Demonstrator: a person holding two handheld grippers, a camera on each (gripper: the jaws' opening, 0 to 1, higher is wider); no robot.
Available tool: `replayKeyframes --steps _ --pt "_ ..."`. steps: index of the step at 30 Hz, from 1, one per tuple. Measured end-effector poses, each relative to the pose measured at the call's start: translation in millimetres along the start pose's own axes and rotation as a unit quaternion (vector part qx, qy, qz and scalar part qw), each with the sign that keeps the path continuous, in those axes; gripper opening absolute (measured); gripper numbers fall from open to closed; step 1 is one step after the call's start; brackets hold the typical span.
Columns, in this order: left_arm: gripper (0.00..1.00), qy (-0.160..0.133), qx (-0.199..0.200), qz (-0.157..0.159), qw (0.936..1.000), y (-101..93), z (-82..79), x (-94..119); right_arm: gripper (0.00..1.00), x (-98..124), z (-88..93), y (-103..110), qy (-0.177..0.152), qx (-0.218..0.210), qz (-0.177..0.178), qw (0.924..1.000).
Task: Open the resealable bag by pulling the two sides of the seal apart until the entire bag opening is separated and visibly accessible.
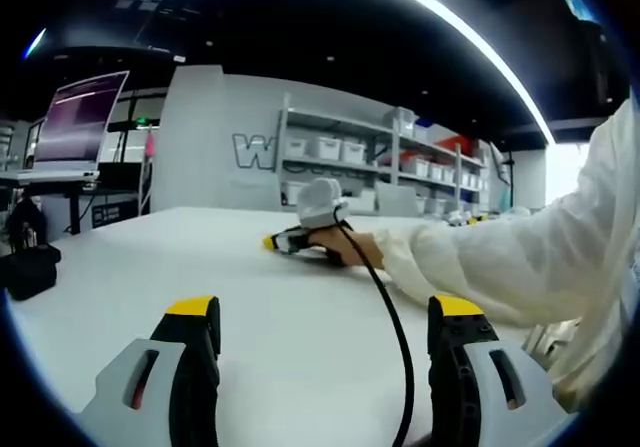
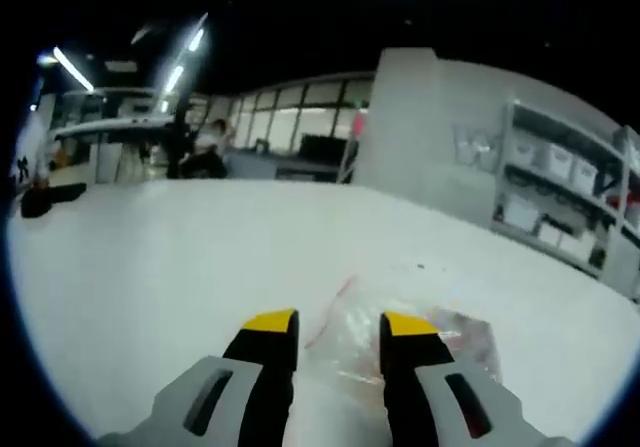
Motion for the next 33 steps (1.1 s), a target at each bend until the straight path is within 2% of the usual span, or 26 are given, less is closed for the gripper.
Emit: replayKeyframes --steps 3,14,18,23,33 --pt "0.84 -0.001 0.001 0.000 1.0000 0.2 -0.1 0.1 0.29 -1.1 2.2 -0.5 0.014 -0.020 -0.002 0.9997" --pt "0.84 0.001 0.001 -0.001 1.0000 0.8 1.1 -0.2 0.21 -0.8 5.2 0.9 0.029 -0.057 -0.004 0.9979" --pt "0.84 0.001 0.001 -0.002 1.0000 1.3 1.0 -0.4 0.06 -0.5 5.4 3.3 0.030 -0.057 -0.009 0.9979" --pt "0.84 0.001 0.002 -0.002 1.0000 1.9 0.8 0.1 0.00 -0.7 6.4 1.2 0.031 -0.057 -0.006 0.9979" --pt "0.84 -0.002 0.003 -0.002 1.0000 1.6 0.0 0.7 0.00 -0.2 7.3 -0.7 0.030 -0.060 -0.009 0.9977"
Point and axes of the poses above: the point that each gripper's makers call its tool centre point, and the gripper's own axes: x roughly backward along the fingers, y roughly to its left, z roughly out of its underside, the point moved 2 cm from there along x, roughly backward along the fingers, and after that the axes turned 11 degrees about z, right-handed, at the moved point
